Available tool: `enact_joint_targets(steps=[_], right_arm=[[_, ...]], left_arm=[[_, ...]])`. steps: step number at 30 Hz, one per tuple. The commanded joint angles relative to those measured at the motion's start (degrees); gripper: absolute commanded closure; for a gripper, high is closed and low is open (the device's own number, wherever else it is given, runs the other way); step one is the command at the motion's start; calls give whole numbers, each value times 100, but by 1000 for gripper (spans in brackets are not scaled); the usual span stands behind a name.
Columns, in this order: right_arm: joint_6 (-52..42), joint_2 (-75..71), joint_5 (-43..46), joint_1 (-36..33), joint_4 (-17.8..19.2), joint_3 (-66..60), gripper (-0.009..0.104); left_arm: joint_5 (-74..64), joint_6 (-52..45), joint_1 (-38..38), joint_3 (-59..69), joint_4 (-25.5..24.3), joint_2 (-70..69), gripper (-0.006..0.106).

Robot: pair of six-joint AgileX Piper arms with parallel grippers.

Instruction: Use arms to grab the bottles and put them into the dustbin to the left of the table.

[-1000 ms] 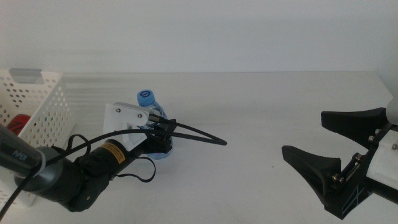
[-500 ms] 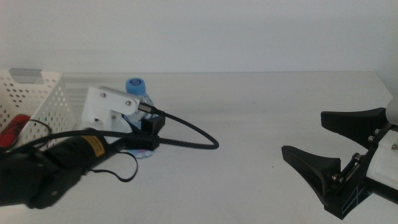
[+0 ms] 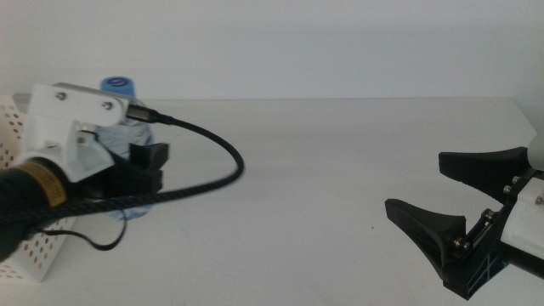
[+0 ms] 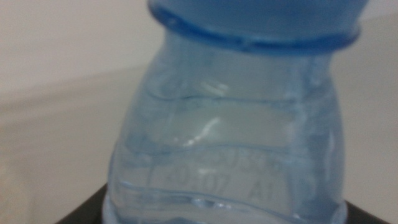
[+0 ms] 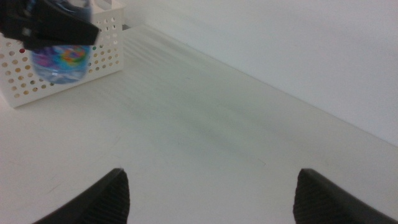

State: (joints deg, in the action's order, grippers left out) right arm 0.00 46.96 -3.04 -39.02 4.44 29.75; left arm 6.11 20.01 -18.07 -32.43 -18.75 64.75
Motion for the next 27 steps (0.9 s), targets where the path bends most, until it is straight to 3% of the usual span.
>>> enact_joint_targets(steps=[1, 8, 11, 15, 17, 22, 27], right_arm=[[-30, -46, 402, -21, 18, 158, 25], [-30, -46, 402, -21, 18, 158, 25], [-30, -46, 402, -21, 18, 158, 25], [-30, -46, 402, -21, 18, 158, 25], [-30, -46, 402, -21, 18, 158, 25], [-30, -46, 402, -21, 18, 158, 25], [-30, -46, 402, -21, 18, 158, 25]], left_arm=[[-397, 119, -8, -401, 113, -474, 105], [-3010, 28, 0, -1574, 165, -767, 105], [-3784, -444, 4, -2077, 251, -711, 105], [-4612, -1445, 479, -2870, 1137, -429, 105], [-5025, -2100, 1005, -3261, 1745, -186, 105], [-6033, -3290, 2238, -4280, 2727, 557, 105], [-6773, -3454, 2761, -5148, 2881, 1221, 105]])
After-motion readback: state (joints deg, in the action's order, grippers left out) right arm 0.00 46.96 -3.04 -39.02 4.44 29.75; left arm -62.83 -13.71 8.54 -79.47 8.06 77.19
